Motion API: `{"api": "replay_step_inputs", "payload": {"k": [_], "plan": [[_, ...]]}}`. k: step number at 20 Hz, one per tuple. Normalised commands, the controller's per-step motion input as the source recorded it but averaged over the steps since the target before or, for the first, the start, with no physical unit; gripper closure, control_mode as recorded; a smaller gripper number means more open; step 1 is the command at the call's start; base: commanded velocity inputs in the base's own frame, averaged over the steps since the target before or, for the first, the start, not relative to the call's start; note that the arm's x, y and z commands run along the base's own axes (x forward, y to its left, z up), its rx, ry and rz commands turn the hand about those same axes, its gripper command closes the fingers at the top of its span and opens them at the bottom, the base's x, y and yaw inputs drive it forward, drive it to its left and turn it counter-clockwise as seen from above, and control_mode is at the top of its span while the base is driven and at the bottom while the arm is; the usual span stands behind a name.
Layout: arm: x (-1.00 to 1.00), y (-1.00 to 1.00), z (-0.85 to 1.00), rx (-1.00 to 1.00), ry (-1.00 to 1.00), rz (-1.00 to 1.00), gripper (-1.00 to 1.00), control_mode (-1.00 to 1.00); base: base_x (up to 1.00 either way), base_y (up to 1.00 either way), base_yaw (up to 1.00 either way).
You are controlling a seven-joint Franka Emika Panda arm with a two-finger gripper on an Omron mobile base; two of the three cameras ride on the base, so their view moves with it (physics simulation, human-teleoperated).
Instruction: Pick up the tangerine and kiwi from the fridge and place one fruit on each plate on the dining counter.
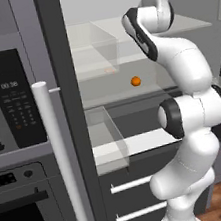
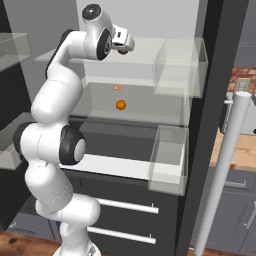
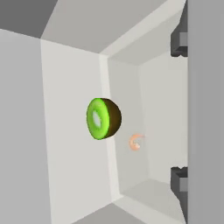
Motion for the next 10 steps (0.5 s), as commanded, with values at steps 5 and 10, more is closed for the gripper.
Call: {"api": "replay_step_inputs", "payload": {"k": [5,10], "plan": [[0.29,0.0,-0.03,0.0,0.0,0.03,-1.0,-1.0,0.0,0.0,0.0],[0.33,-0.01,-0.2,0.0,0.0,0.02,-1.0,-1.0,0.0,0.0,0.0]]}}
